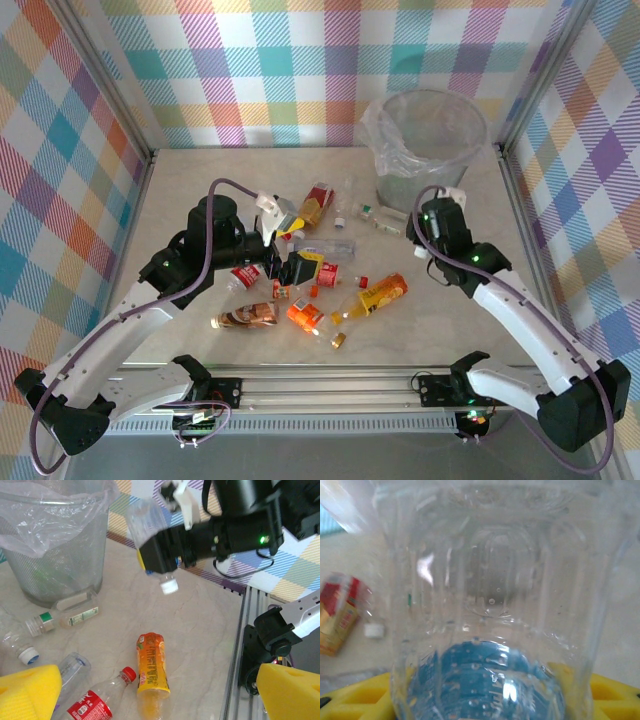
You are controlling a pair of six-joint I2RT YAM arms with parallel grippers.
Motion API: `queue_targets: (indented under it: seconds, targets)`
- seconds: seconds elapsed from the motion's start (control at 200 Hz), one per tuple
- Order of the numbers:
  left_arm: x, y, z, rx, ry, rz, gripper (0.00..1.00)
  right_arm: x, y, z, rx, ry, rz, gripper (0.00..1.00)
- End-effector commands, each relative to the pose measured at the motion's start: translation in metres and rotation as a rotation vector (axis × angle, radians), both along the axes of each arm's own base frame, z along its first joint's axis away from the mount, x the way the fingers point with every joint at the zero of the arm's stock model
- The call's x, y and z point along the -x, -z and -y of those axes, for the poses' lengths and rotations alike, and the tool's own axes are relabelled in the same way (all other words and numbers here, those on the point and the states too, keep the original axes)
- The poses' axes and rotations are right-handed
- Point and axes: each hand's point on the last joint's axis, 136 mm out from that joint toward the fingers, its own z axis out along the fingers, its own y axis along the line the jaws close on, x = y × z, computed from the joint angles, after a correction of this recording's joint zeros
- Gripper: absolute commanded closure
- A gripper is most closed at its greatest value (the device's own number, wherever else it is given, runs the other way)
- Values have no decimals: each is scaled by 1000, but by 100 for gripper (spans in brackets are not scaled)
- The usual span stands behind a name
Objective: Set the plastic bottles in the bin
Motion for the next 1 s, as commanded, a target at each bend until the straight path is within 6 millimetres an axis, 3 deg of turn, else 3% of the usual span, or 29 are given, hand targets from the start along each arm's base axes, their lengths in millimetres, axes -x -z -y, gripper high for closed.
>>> queue_targets:
  seconds: [0.0, 0.245, 0.55, 0.725, 0.995]
  targets:
    - [-3, -6, 1, 24, -13, 11, 0, -26, -58, -6, 120, -69, 145, 41]
    - [-7, -4, -1, 40, -39, 15, 0, -72, -135, -19, 194, -116, 281, 41]
    - [-16, -15, -11, 98, -132, 91, 0, -145, -164, -6, 270, -53, 335, 41]
    - [-18, -14, -12, 94, -144, 94, 0, -175, -163, 6, 307, -27, 310, 41]
    - [-19, -10, -11, 75, -141, 85, 0, -200, -121, 0, 263, -144, 161, 41]
